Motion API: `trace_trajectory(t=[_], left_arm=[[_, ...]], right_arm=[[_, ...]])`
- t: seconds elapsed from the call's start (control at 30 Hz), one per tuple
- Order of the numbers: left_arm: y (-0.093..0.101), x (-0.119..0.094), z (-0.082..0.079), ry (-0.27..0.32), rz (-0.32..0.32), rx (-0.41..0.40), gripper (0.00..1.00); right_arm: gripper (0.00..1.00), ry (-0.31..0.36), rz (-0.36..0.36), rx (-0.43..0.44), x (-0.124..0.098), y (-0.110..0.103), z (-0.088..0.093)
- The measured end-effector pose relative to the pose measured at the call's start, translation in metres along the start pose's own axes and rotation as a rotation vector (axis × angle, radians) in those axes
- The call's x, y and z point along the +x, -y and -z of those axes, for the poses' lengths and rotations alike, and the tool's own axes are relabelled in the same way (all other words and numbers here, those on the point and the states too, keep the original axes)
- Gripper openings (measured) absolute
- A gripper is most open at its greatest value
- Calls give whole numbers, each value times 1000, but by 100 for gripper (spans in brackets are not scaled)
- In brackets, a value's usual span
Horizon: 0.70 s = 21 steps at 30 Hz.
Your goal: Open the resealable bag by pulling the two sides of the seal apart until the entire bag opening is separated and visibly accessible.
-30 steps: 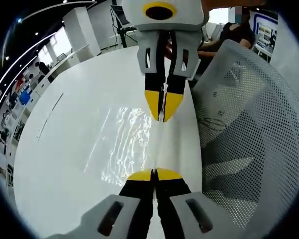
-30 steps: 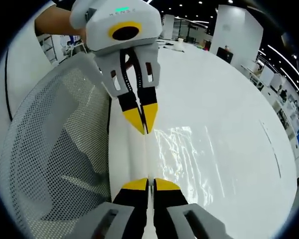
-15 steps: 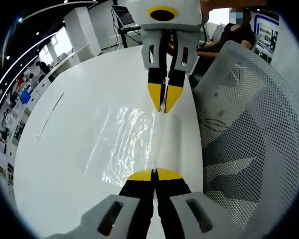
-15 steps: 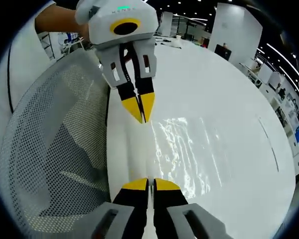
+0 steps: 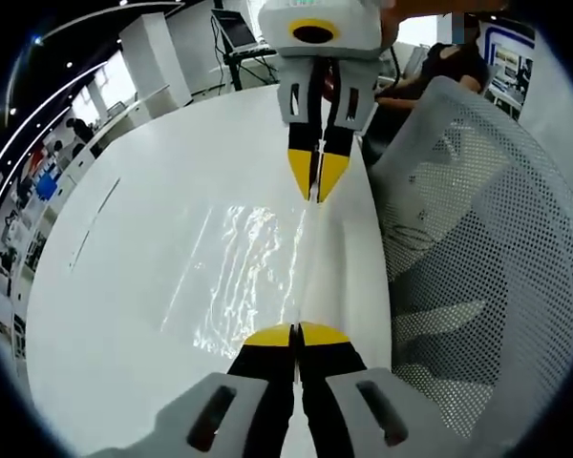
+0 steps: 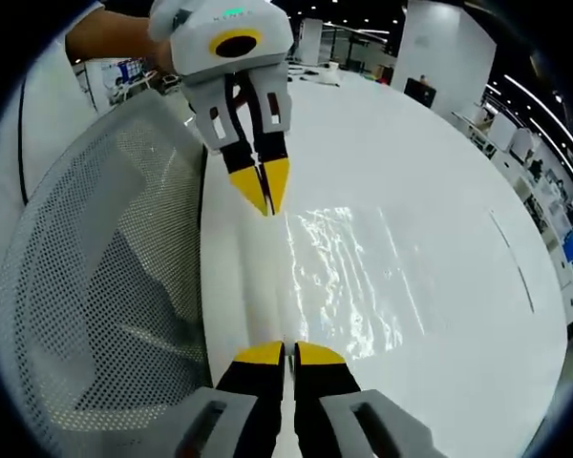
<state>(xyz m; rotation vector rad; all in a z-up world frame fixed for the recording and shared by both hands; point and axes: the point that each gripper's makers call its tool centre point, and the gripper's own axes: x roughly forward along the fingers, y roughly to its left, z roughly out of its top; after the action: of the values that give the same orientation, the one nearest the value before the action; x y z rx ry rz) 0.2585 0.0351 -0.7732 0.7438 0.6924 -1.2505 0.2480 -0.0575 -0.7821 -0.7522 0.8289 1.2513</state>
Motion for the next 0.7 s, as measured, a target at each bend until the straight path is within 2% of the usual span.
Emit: trace_trajectory(t=[0.43, 0.7], left_arm=[[0, 2, 2, -4, 9, 1, 0], [1, 4, 0, -3, 11, -1, 0]], right_arm=[[0, -18, 0, 24, 1, -1, 12], [0, -25, 9, 20, -1, 1, 13]])
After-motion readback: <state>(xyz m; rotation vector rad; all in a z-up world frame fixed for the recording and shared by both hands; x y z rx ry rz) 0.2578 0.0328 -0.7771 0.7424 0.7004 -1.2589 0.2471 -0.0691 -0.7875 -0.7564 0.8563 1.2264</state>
